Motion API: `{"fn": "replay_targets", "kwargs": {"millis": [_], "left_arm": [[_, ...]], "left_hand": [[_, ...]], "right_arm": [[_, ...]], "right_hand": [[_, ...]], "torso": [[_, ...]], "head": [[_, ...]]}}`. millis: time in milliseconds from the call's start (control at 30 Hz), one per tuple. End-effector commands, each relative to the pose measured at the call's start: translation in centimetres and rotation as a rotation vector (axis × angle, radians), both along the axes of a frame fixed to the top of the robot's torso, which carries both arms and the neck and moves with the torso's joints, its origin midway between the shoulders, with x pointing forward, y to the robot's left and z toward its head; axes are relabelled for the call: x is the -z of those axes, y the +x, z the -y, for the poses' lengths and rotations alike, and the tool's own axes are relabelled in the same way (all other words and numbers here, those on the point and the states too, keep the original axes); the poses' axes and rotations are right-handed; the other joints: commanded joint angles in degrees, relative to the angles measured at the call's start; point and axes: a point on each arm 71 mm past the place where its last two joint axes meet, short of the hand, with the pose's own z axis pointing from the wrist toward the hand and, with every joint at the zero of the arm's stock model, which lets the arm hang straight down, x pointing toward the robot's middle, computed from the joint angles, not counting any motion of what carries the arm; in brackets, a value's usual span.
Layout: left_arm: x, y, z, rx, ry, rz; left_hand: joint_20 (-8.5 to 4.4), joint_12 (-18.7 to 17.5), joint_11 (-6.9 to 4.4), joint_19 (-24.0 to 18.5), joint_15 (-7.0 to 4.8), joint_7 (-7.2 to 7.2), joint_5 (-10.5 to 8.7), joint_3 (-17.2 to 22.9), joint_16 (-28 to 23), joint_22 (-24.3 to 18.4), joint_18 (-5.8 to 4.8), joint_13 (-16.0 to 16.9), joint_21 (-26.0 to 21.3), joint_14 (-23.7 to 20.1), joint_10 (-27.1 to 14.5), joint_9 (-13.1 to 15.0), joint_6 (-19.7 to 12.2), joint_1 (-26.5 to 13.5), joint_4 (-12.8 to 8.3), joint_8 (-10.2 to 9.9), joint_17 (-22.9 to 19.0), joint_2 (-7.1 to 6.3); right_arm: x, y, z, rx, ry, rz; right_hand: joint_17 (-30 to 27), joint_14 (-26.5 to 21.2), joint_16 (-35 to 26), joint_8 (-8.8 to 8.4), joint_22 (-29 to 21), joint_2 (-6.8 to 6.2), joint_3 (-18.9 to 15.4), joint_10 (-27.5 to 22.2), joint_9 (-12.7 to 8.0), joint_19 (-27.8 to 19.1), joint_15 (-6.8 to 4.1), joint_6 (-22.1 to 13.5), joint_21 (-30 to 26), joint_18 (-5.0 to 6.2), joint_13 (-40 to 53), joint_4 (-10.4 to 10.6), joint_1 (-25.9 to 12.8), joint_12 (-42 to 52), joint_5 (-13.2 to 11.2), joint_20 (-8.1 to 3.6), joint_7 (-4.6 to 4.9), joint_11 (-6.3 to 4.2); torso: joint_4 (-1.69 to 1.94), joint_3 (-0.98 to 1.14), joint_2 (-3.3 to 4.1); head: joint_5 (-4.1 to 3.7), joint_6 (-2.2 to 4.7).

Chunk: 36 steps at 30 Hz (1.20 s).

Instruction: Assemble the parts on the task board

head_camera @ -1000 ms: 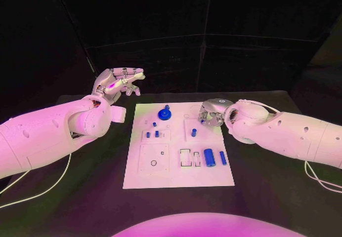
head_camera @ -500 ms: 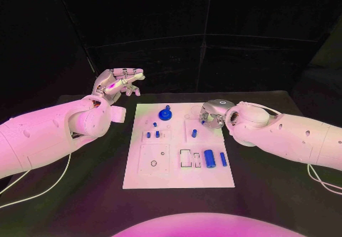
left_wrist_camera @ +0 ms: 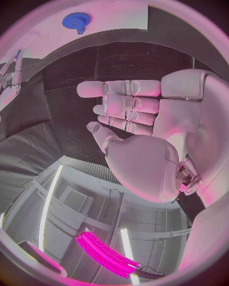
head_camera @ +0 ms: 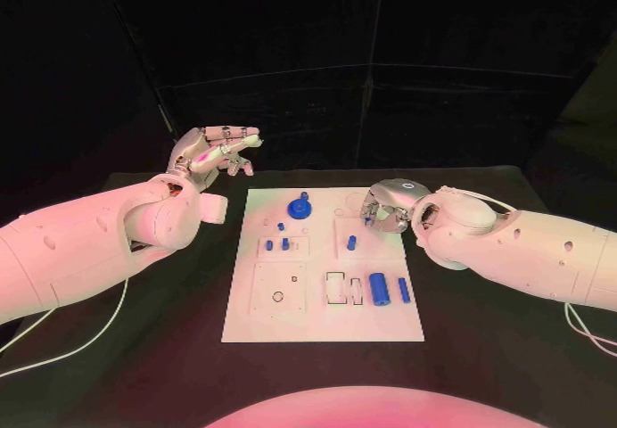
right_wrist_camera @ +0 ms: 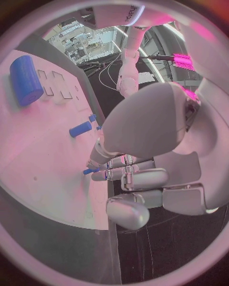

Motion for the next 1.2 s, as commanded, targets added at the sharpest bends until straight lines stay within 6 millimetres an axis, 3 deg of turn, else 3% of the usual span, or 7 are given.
{"fn": "replay_targets", "kwargs": {"millis": [33, 300, 467, 633, 867, 900, 1200], "left_arm": [[-0.1, 0.0, 0.0, 0.012, -0.009, -0.001], [-0.1, 0.0, -0.2, 0.009, -0.007, -0.002], [-0.1, 0.0, -0.2, 0.010, -0.008, -0.002], [-0.1, -0.1, 0.0, 0.016, -0.010, -0.002], [-0.1, -0.1, 0.2, 0.020, -0.012, -0.002], [-0.1, -0.1, 0.2, 0.022, -0.013, -0.002], [-0.1, -0.1, 0.9, 0.035, -0.017, -0.004]], "left_hand": [[-0.05, 0.2, 0.04, -0.3, 0.05, 0.32, 0.08, 0.3, -0.2, -0.1, 0.34, -0.1, -0.4, -0.4, -0.5, -0.1, -0.1, 0.7, 0.0, 0.2, -0.1, 0.07], [-0.06, 0.2, 0.05, -0.3, 0.05, 0.32, 0.07, 0.3, -0.2, -0.1, 0.33, -0.1, -0.4, -0.4, -0.5, -0.1, -0.1, 0.8, -0.1, 0.3, -0.1, 0.07], [-0.06, 0.2, 0.05, -0.3, 0.05, 0.32, 0.07, 0.3, -0.2, -0.1, 0.33, -0.1, -0.4, -0.4, -0.5, -0.1, -0.1, 0.8, -0.1, 0.3, -0.1, 0.07], [-0.06, 0.2, 0.05, -0.3, 0.05, 0.32, 0.07, 0.3, -0.2, -0.1, 0.33, -0.1, -0.4, -0.4, -0.5, -0.1, -0.1, 0.8, -0.1, 0.3, -0.1, 0.07], [-0.06, 0.3, 0.06, -0.3, 0.06, 0.34, 0.07, 0.4, -0.2, -0.1, 0.34, -0.1, -0.4, -0.3, -0.5, -0.1, -0.2, 0.9, -0.1, 0.3, -0.1, 0.08], [-0.06, 0.3, 0.06, -0.3, 0.06, 0.34, 0.07, 0.4, -0.2, -0.1, 0.34, -0.1, -0.4, -0.3, -0.5, -0.1, -0.2, 0.9, -0.1, 0.3, -0.1, 0.08], [-0.05, 0.3, 0.07, -0.3, 0.06, 0.34, 0.07, 0.4, -0.2, -0.1, 0.33, -0.1, -0.5, -0.3, -0.5, -0.1, -0.2, 0.9, -0.1, 0.3, -0.1, 0.08]], "right_arm": [[-0.6, -0.2, 0.1, 0.001, 0.042, 0.034], [-1.4, -1.6, 0.3, -0.016, 0.079, 0.036], [-2.5, -3.0, -0.9, -0.068, 0.140, 0.043], [-3.8, -4.3, -2.6, -0.125, 0.190, 0.064], [-4.8, -5.6, -4.9, -0.192, 0.228, 0.064], [-4.8, -5.7, -5.4, -0.203, 0.236, 0.056], [-4.0, -6.0, -8.8, -0.273, 0.250, -0.006]], "right_hand": [[15.1, 6.1, 0.1, -0.31, 0.1, -0.09, 0.2, 0.0, 0.0, 0.0, -0.42, 0.4, 0.3, -0.94, 0.0, 0.1, -0.6, -0.4, -0.2, -0.17, -0.17, 0.23], [15.1, 6.1, 0.1, -0.37, 0.1, -0.18, 0.4, 0.1, 0.0, 0.0, -0.48, 0.4, 0.3, -0.93, 0.0, -0.3, -0.6, -0.5, 0.0, -0.20, -0.24, 0.16], [15.1, 6.1, 0.1, -0.43, 0.2, -0.24, 0.5, 0.0, 0.0, 0.0, -0.50, 0.3, 0.4, -0.94, 0.0, -0.4, -0.6, -0.5, 0.1, -0.23, -0.22, 0.17], [15.1, 6.1, 0.1, -0.49, 0.2, -0.26, 0.7, 0.0, 0.0, 0.0, -0.50, 0.3, 0.4, -0.96, 0.0, -0.7, -0.6, -0.6, 0.3, -0.25, -0.19, 0.18], [15.1, 6.1, 0.1, -0.53, 0.3, -0.27, 0.9, 0.1, 0.0, 0.0, -0.51, 0.4, 0.5, -0.97, 0.0, -0.9, -0.5, -0.6, 0.5, -0.26, -0.17, 0.19], [15.1, 6.1, 0.1, -0.53, 0.3, -0.27, 0.9, 0.1, 0.0, 0.0, -0.51, 0.4, 0.5, -0.97, 0.0, -0.9, -0.5, -0.6, 0.5, -0.26, -0.17, 0.19], [15.1, 6.1, 0.1, -0.60, 0.2, -0.24, 1.1, 0.0, 0.0, 0.0, -0.50, 0.3, 0.4, -0.95, 0.0, -1.1, -0.5, -0.7, 0.7, -0.27, -0.11, 0.23]], "torso": [[-0.02, -0.03, 0.03], [-0.06, -0.01, 0.00], [-0.09, -0.03, -0.04], [0.14, -0.06, -0.05], [0.12, -0.09, -0.05], [0.05, -0.09, 0.00], [0.09, -0.13, 0.01]], "head": [[0.02, -0.01], [0.25, -0.02], [0.49, 0.16], [0.54, 0.14], [1.57, 0.14], [2.28, 0.14], [3.61, -0.27]]}}
